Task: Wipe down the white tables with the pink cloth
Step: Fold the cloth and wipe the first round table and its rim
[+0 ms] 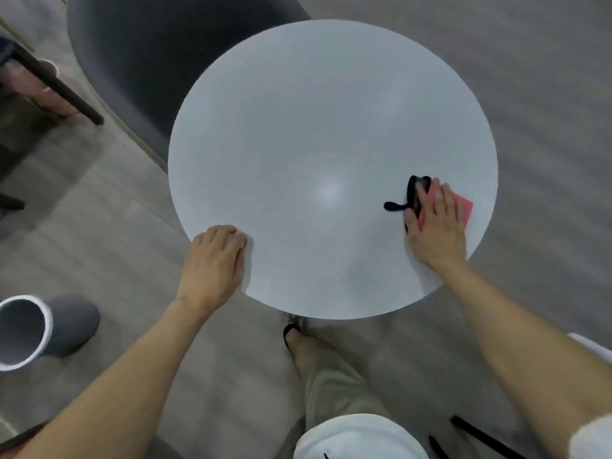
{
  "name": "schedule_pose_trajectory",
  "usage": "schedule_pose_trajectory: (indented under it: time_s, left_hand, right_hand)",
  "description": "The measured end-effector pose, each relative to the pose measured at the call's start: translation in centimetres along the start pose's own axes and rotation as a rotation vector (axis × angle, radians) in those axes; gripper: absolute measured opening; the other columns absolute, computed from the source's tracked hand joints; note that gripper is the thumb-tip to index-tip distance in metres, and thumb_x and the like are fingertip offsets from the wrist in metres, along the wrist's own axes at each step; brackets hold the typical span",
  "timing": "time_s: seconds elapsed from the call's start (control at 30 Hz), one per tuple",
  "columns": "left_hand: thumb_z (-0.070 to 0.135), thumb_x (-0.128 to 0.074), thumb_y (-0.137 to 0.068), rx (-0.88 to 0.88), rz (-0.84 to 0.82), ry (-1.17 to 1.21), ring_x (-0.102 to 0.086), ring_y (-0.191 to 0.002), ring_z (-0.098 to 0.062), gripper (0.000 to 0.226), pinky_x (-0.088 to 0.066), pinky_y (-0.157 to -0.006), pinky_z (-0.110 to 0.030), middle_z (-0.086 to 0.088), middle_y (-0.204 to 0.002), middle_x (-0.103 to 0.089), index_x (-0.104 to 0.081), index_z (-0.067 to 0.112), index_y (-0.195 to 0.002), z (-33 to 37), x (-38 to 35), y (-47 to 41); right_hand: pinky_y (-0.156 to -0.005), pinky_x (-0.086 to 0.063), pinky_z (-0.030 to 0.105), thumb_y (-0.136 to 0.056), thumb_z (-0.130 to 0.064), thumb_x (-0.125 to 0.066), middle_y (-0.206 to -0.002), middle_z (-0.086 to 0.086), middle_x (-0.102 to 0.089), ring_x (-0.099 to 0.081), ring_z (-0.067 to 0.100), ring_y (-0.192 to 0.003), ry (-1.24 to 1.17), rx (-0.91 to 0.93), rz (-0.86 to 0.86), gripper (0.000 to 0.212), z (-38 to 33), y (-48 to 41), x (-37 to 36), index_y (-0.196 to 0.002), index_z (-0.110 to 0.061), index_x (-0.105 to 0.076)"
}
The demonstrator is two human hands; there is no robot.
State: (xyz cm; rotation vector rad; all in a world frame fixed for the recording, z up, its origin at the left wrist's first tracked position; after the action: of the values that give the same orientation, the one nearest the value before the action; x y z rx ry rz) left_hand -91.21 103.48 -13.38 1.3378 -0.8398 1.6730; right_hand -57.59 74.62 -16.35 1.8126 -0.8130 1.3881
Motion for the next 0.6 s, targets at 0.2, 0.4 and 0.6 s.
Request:
schedule_pose_trajectory:
  time_s: [0.2, 0.4, 0.6]
  left_hand:
    - [0.021, -0.049, -0.112, -0.152, 0.009, -0.033, -0.06, -0.115, -0.04, 0.027, -0.05, -0.092, -0.052, -0.013, -0.122, -0.065, -0.068, 0.005, -0.122, -5.9, 1.8, -2.8]
    - [0.018, -0.046, -0.11, -0.256, -0.074, -0.079, -0.061, -0.115, -0.043, 0.032, -0.05, -0.095, -0.053, -0.015, -0.125, -0.066, -0.067, 0.002, -0.128, -9.9, 2.7, -5.4]
    - [0.018, -0.044, -0.111, -0.459, -0.127, -0.025, -0.063, -0.11, -0.042, 0.032, -0.051, -0.093, -0.054, -0.015, -0.122, -0.067, -0.069, 0.002, -0.125, -8.9, 3.0, -8.8]
  right_hand:
    - [-0.135, -0.004, 0.055, -0.114, -0.054, -0.022, -0.182, 0.01, -0.009, -0.005, 0.029, -0.169, 0.004, -0.153, 0.129, 0.068, -13.4, -6.9, -1.2, -0.175, -0.026, -0.012]
    - [-0.136, -0.01, 0.052, -0.115, -0.051, -0.031, -0.182, 0.006, -0.015, -0.011, 0.024, -0.169, -0.036, 0.193, 0.121, 0.068, -25.5, -1.4, -4.3, -0.173, -0.017, -0.02]
    - [-0.135, -0.016, 0.054, -0.116, -0.05, -0.031, -0.183, 0.001, -0.007, -0.004, 0.018, -0.169, 0.002, -0.028, 0.105, 0.068, -13.4, 8.6, -4.8, -0.175, -0.02, -0.011]
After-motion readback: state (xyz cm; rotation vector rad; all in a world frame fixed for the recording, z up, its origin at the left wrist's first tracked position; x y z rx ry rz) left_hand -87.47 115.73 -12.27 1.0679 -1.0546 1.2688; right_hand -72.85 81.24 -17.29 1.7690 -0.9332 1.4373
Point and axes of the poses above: each hand's wrist, its own y-axis away from the middle knuckle, its own x-axis out of the back of the hand, z = x × y, the point moved 5 cm from there along -y, towards the middle knuckle
